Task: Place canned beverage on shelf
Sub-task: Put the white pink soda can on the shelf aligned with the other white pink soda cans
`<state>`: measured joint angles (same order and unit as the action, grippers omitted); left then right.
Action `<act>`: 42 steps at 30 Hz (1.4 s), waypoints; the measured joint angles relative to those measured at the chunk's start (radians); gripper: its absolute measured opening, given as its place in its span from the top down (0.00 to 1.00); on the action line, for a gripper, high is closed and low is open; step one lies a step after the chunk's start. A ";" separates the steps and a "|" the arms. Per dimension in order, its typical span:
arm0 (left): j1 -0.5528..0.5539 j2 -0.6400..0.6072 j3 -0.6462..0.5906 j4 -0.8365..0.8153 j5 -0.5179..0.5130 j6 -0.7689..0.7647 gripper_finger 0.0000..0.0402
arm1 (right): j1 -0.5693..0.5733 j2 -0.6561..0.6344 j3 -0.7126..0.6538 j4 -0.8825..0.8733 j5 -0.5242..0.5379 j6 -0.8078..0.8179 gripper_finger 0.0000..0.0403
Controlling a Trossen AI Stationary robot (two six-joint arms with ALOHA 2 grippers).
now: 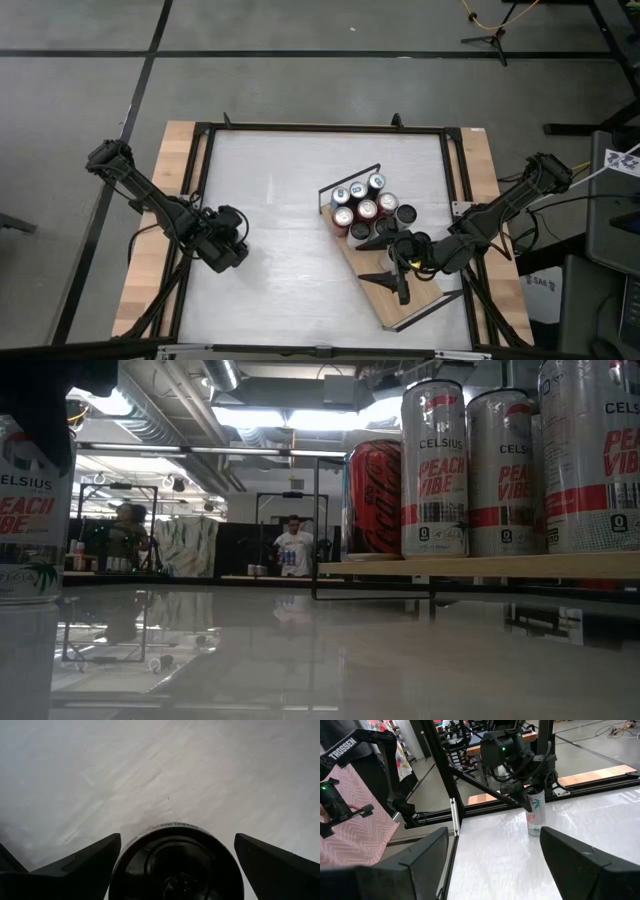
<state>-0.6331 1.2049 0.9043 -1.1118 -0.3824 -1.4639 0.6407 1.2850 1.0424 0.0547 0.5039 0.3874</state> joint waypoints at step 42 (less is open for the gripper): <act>0.050 0.021 -0.002 0.424 -0.016 0.296 0.40 | 0.000 0.000 0.000 0.000 0.012 0.000 0.24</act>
<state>-0.5835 1.2258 0.9020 -0.6878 -0.3989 -1.1684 0.6407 1.2850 1.0424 0.0547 0.5159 0.3870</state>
